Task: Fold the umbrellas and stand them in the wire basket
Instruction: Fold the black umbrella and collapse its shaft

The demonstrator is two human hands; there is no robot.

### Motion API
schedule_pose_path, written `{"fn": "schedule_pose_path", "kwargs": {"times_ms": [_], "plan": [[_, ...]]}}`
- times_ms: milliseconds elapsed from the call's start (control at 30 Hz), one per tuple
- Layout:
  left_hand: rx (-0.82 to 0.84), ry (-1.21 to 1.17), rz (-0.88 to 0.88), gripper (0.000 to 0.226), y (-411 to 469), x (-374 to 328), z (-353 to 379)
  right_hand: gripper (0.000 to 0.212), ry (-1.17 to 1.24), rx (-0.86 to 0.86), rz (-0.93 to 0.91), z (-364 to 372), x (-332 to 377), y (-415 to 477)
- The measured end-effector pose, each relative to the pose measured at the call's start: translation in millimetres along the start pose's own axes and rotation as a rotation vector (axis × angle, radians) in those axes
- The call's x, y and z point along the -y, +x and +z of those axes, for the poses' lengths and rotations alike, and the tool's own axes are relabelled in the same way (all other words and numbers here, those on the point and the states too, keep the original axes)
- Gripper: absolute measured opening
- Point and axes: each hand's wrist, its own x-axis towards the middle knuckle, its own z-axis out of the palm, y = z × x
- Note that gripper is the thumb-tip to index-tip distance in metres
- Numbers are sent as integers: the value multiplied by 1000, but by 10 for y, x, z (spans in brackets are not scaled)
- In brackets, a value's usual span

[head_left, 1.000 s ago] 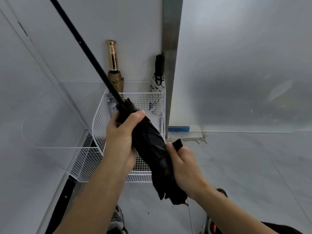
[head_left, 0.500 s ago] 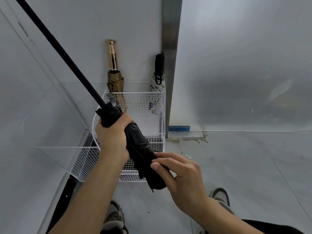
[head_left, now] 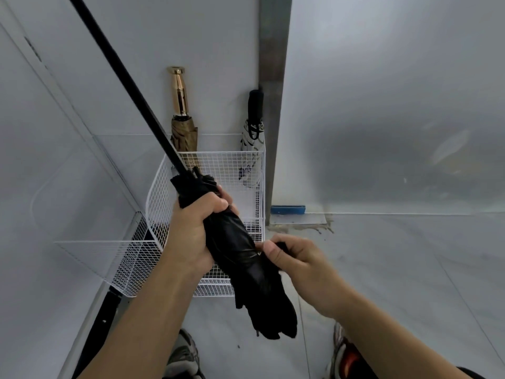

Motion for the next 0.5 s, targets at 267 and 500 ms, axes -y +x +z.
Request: {"fn": "schedule_pose_path", "kwargs": {"times_ms": [267,500], "plan": [[141,15,20,36,31,-86,-106,39,-57,-130,-113,198,-2,-4],[-380,133,112,34,-9,12,102,30,-612,-425,-414,226,-185,-34]]}}
